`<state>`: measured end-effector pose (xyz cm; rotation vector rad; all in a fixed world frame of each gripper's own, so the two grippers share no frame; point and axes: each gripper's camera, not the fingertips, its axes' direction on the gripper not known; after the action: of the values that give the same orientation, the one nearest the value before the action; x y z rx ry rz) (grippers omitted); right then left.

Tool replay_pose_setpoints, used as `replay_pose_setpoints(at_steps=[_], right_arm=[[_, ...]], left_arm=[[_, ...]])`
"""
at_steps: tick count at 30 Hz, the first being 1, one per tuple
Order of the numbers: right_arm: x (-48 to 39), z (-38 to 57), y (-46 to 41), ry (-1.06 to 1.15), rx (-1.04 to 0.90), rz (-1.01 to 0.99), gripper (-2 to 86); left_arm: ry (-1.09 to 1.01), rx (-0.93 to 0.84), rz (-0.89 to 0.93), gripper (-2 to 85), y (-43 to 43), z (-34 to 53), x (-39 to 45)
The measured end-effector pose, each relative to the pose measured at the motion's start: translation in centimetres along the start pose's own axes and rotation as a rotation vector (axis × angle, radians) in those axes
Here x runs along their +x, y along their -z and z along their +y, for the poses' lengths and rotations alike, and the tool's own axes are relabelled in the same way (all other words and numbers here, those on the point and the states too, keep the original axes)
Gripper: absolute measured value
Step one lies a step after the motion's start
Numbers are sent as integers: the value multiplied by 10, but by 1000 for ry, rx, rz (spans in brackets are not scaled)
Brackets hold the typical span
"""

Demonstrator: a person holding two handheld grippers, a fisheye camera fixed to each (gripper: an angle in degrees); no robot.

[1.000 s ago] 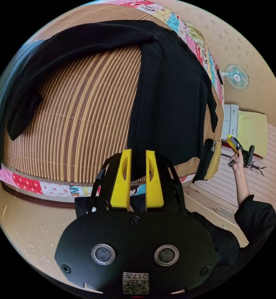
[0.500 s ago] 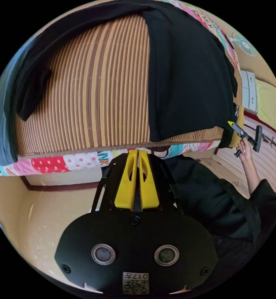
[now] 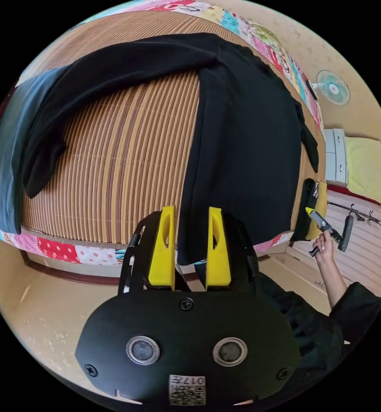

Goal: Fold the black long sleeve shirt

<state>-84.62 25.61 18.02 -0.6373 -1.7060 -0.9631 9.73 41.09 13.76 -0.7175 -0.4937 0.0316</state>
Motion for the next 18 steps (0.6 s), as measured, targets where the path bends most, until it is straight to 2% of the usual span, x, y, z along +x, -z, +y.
replay_pose_setpoints(at_steps=[3, 5, 7, 11, 14, 18], right_arm=[[-54, -11, -27, 230, -95, 53, 32], [-74, -11, -56, 278, -218, 108, 27], [-81, 0, -87, 267, -328, 127, 24], [-99, 37, -91, 262, -309, 153, 16], [-108, 59, -93, 304, -345, 178, 12], [-99, 61, -89, 268, -369, 138, 8]], left_arm=[[-43, -43, -30, 38, -15, 12, 0], [-47, -59, -45, 26, -13, 22, -4], [-53, -83, -99, 18, -8, 36, -10], [-21, -132, -85, 18, -10, 69, -32], [128, -133, 59, 25, -5, 91, -65], [441, 217, 414, 58, 46, 123, -141]])
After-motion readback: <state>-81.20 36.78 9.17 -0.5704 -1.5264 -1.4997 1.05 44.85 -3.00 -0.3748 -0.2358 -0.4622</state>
